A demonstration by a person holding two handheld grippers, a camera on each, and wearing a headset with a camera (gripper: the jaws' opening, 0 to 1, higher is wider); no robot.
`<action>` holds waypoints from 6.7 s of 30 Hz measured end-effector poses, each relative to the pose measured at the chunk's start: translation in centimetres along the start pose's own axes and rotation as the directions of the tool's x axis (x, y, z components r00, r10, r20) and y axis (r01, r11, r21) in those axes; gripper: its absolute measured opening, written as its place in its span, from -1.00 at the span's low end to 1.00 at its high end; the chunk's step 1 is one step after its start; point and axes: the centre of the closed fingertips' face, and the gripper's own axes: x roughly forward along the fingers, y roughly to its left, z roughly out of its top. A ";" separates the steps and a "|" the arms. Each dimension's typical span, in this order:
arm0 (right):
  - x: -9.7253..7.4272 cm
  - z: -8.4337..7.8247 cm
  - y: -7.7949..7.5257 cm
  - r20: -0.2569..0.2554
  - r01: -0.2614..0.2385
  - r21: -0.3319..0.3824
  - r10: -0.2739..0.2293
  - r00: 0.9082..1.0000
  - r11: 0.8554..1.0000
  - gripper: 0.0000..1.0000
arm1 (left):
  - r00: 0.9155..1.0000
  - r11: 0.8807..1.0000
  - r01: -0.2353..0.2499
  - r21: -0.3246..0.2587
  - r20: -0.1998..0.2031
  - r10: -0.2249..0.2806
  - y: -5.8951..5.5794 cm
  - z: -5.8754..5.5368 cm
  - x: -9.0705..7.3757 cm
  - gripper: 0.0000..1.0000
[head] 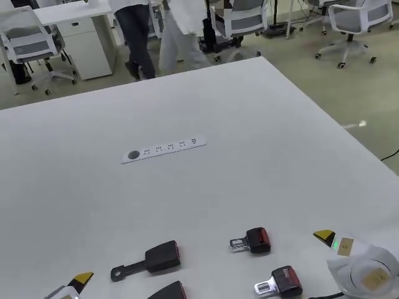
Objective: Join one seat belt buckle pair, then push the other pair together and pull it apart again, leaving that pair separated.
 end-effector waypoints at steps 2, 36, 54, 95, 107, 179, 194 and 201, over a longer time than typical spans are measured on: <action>-0.1 -0.1 0.0 0.001 -0.001 0.008 0.001 1.000 1.000 0.82 | 1.000 1.000 0.005 -0.006 0.006 -0.005 -0.3 0.0 -0.1 0.99; -3.4 -1.9 -1.9 -0.021 0.083 -0.022 -0.084 0.996 0.996 0.84 | 0.998 0.995 0.065 0.081 0.017 -0.066 -2.7 3.5 2.7 0.99; -1.0 0.3 0.7 -0.011 -0.049 -0.178 0.048 0.999 0.983 0.28 | 0.996 0.993 0.079 0.090 0.037 -0.082 -1.6 1.7 1.8 0.70; 6.4 -5.2 0.4 -0.369 -0.456 -0.295 0.340 0.865 0.840 -0.31 | 0.930 0.887 0.367 0.281 -0.119 -0.347 -6.1 0.8 8.5 -0.21; 6.4 -4.8 0.7 -0.407 -0.491 -0.343 0.344 0.846 0.801 -0.33 | 0.915 0.855 0.403 0.327 -0.131 -0.381 -6.5 1.3 8.4 -0.30; 14.2 3.7 11.8 -0.194 -0.487 -0.375 0.447 0.873 0.789 -0.36 | 0.875 0.808 0.484 0.335 -0.213 -0.436 -6.4 1.0 9.0 -0.31; 14.5 4.9 12.8 -0.200 -0.501 -0.387 0.460 0.865 0.774 -0.36 | 0.878 0.812 0.478 0.336 -0.196 -0.436 -6.5 1.2 8.9 -0.32; 14.5 4.4 12.4 -0.202 -0.494 -0.386 0.451 0.869 0.779 -0.35 | 0.886 0.826 0.463 0.321 -0.183 -0.426 -6.3 1.0 8.9 -0.31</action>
